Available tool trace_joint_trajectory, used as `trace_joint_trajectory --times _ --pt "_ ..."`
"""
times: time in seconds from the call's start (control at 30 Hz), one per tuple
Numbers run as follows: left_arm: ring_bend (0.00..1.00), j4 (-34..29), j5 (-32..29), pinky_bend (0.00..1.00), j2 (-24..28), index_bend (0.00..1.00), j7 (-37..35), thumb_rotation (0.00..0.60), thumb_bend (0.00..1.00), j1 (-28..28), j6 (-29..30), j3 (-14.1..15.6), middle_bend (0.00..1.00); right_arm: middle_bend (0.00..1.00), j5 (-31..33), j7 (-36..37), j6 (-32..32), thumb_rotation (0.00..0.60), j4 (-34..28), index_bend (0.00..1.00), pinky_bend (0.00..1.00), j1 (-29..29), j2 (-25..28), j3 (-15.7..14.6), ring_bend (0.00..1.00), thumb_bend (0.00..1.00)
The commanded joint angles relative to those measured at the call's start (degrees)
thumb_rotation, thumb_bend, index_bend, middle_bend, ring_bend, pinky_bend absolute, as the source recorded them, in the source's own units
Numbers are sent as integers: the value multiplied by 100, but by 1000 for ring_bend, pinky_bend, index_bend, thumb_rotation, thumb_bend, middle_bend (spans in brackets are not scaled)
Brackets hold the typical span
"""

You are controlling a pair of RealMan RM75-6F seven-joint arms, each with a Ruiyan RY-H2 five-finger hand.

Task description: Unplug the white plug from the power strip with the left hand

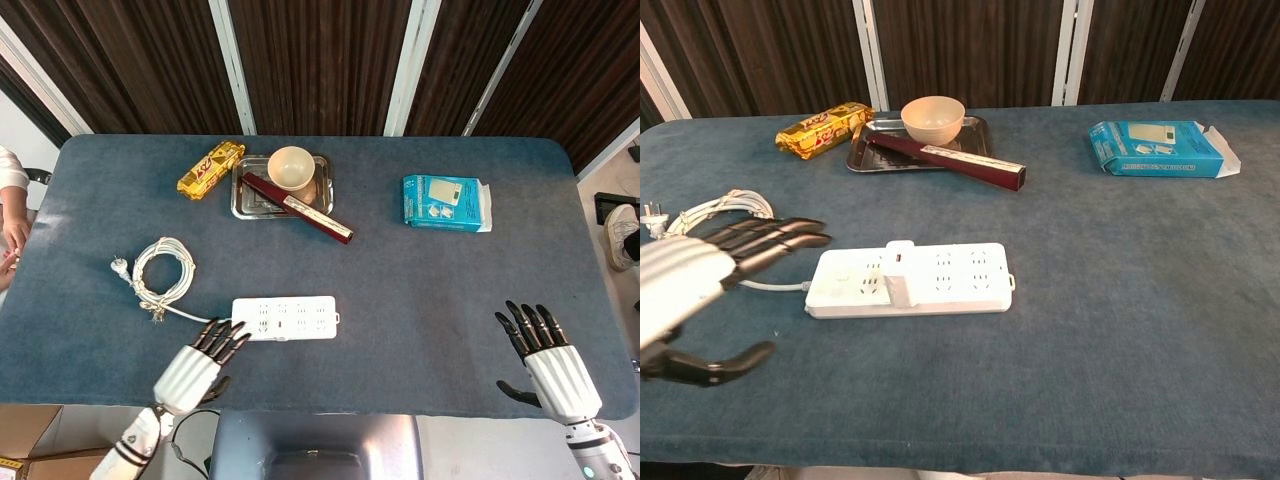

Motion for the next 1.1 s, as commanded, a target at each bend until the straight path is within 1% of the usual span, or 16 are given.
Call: trace_joint_trajectory --times 0.03,0.17,0.23,0.33,0.43,0.6,0.73,0.93,1.1 --pt "0 152 -169 74 -642 0 345 600 373 -333 -325 -348 0 0 26 7 -106 600 37 0 0 50 -13 5 0 224" --pt "0 591 -463 73 -1303 0 395 600 365 -532 -448 -673 0 0 132 -52 -297 600 35 0 0 112 -13 7 0 224" --pt "0 898 -551 72 -1654 0 515 600 364 -638 -416 -847 0 0 152 -89 -353 600 24 0 0 135 -12 6 0 224" --pt "0 1260 -715 72 -2036 0 791 600 362 -737 -442 -975 0 0 148 -44 -408 600 -4 0 0 168 14 -10 0 224" --pt "0 1437 -967 74 -2253 0 1036 600 358 -777 -562 -1020 0 0 135 18 -378 600 19 0 0 175 22 -4 0 224" --pt "0 1609 -1224 83 -2428 0 1390 600 358 -850 -673 -1057 0 0 153 79 -375 600 78 0 0 180 39 -7 0 224" --pt "0 1951 -1373 88 -2627 0 1561 600 356 -941 -688 -1119 0 0 158 44 -433 600 73 0 0 217 61 -9 0 224" --pt "0 2291 -1466 128 -2830 0 1610 600 356 -1006 -561 -1148 0 0 161 28 -426 600 44 0 0 219 105 -17 0 224" --pt "10 2339 -1465 182 -2843 0 1544 600 368 -1017 -425 -1109 0 0 184 46 -393 600 50 0 0 200 131 -20 0 224"
